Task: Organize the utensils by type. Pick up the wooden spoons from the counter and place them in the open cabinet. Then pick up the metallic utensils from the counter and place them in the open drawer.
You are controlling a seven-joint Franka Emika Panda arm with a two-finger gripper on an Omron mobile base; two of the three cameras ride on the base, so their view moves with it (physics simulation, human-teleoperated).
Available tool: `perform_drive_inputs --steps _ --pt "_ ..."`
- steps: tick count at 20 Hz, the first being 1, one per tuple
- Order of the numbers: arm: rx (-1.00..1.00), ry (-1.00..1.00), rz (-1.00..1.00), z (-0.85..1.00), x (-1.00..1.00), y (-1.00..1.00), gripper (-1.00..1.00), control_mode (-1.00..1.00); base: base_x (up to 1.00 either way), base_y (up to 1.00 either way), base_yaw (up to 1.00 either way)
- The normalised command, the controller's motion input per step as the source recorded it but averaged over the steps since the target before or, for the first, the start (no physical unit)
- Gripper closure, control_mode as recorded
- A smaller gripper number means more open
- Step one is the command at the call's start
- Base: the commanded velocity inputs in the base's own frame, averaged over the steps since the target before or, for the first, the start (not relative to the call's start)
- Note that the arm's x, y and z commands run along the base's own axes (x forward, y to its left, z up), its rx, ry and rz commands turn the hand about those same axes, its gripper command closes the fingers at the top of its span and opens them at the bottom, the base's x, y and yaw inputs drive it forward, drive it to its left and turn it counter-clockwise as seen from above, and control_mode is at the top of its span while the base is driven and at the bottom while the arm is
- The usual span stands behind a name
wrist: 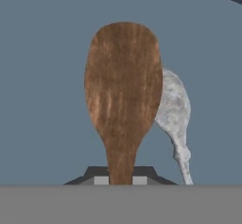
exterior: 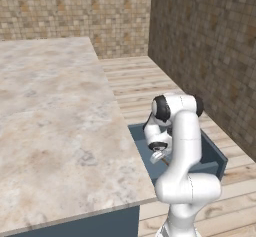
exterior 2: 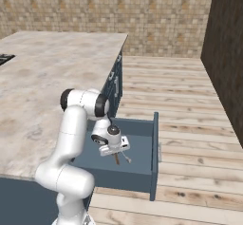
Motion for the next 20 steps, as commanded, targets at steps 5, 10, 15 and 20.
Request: perform_drive_inputs --steps 5,10,15,20 --pt "0.01 0.0 0.02 -0.07 0.35 0.0 1.0 -1.0 0.0 0.0 0.0" --pt "0.0 0.0 0.02 -0.09 0.3 0.0 -1.0 -1.0 0.0 0.0 0.0" --pt "0.0 0.0 0.04 0.0 0.06 -0.02 -1.0 -1.0 0.0 0.0 0.0" --pt "0.0 0.0 0.05 0.14 0.0 -0.06 -1.0 -1.0 0.0 0.0 0.0"
